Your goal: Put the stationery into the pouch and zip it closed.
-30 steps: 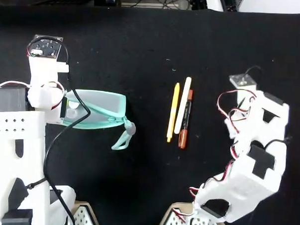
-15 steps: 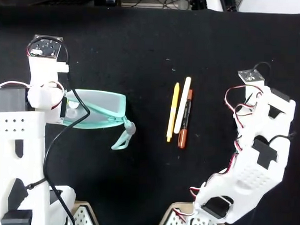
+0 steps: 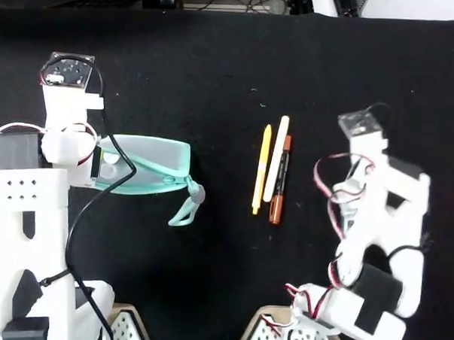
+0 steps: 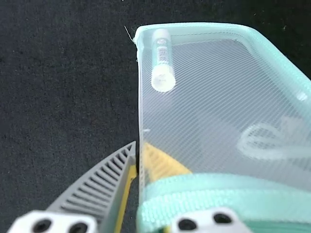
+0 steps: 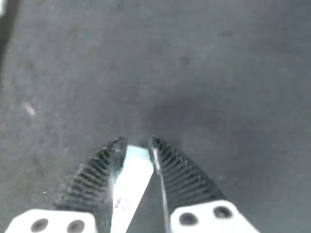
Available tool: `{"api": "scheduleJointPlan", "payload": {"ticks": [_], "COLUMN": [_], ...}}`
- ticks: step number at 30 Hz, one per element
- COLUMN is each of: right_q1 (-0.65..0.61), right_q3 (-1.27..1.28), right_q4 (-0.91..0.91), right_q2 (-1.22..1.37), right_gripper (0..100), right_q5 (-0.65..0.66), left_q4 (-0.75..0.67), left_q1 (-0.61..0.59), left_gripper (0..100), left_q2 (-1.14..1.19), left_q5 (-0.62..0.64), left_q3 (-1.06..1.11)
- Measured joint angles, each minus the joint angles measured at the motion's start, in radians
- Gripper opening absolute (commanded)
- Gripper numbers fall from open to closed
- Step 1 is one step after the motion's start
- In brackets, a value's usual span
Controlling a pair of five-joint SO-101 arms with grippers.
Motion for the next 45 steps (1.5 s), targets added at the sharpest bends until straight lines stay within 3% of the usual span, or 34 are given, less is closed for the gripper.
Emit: {"api": "scheduleJointPlan", "payload": {"ticks": [3, 22, 28, 30, 33, 39, 45], "right_q1": [-0.02, -0.02, -0.02, -0.02, -0.012, 0.0, -0.009], "right_q3": [0.041, 0.057, 0.005, -0.04, -0.092, -0.121, -0.083], "right_q4": [-0.009, 0.051, 0.052, 0.054, 0.055, 0.054, 0.086], "right_q2": [-0.014, -0.012, 0.132, 0.181, 0.238, 0.256, 0.112], "right_gripper": [20.5, 18.1, 17.9, 14.1, 0.6, 1.2, 1.2], "right_q5": [-0.02, -0.035, -0.058, -0.081, -0.086, -0.086, -0.087], "left_q4": [0.0, 0.0, 0.0, 0.0, 0.0, 0.0, -0.003], "left_q1": [0.0, 0.0, 0.0, 0.0, 0.0, 0.0, 0.0], "left_gripper": [3, 3, 3, 3, 3, 3, 3], "left_q2": [0.0, 0.0, 0.0, 0.0, 0.0, 0.0, 0.0], "left_q5": [0.0, 0.0, 0.0, 0.0, 0.0, 0.0, 0.0], "left_q3": [0.0, 0.0, 0.0, 0.0, 0.0, 0.0, 0.003]}}
